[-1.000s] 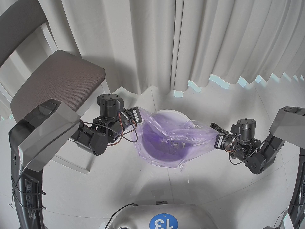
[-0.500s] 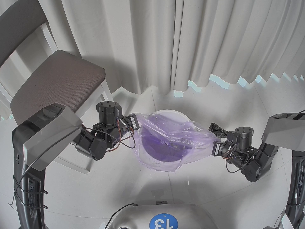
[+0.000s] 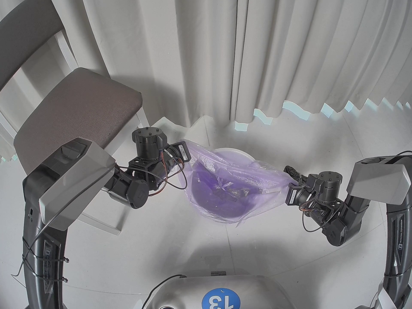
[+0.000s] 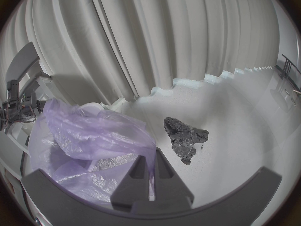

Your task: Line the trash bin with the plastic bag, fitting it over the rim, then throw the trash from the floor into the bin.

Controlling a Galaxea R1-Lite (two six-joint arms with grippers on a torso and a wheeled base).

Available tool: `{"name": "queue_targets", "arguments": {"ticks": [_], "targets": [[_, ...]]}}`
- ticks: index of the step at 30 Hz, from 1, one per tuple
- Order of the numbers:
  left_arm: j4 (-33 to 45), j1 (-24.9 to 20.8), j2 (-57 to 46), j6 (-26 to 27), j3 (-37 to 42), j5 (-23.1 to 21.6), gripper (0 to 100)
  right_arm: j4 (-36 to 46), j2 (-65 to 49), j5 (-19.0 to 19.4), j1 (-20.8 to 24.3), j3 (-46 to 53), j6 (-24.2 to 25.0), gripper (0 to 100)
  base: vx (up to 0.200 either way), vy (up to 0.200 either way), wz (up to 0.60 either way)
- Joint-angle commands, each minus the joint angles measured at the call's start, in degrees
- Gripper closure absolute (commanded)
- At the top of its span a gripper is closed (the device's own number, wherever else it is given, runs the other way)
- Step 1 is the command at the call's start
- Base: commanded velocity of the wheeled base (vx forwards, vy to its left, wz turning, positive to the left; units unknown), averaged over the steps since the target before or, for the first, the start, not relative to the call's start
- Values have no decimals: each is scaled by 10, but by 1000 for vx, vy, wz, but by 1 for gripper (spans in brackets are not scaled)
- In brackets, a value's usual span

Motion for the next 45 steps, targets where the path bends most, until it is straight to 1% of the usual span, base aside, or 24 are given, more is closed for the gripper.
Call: {"name": "queue_targets", "arguments": {"ticks": [1,5,8,13,17,18,22,26,27,28,29,34,36,40,42,43,45], "targets": [[-11,4,21,0,2,1,100,-15,39,0,4,-2,-4,100,0,0,0],[-19,10,26,0,2,0,100,-36,52,0,6,1,-13,100,0,0,0],[-18,13,20,0,9,0,100,-36,52,0,6,8,-18,100,0,0,0],[-20,13,3,1,44,-9,100,-33,52,0,9,19,-28,100,0,0,0],[-19,15,2,1,47,-11,100,-36,51,3,9,28,-39,100,0,0,0],[-19,17,0,1,48,-11,100,-37,47,8,8,40,-48,0,0,0,0],[-18,13,-15,3,64,-11,100,-30,8,11,7,63,-49,0,0,0,0],[-18,7,-32,4,92,-11,100,-8,-58,39,7,95,-50,0,0,0,0],[-18,7,-33,4,92,-11,100,12,-78,49,7,99,-50,0,0,0,0],[-18,7,-33,4,91,-11,100,17,-82,51,7,99,-50,0,0,0,0],[-18,8,-35,5,91,-12,100,45,-99,54,6,96,-52,0,0,0,0],[-18,7,-39,3,106,-11,100,125,-178,55,2,89,-74,0,0,0,0],[-16,7,-44,5,121,-10,100,178,-212,56,4,66,-94,0,0,0,0],[-17,10,-56,4,131,-11,100,298,-248,55,21,-21,-123,0,0,0,0],[-18,10,-56,4,132,-11,100,302,-250,55,21,-23,-123,0,0,0,0],[-20,8,-69,2,151,-6,100,391,-271,55,44,-85,-126,0,0,0,0],[-28,7,-83,3,177,-6,100,435,-268,53,61,-131,-126,0,0,0,0]]}}
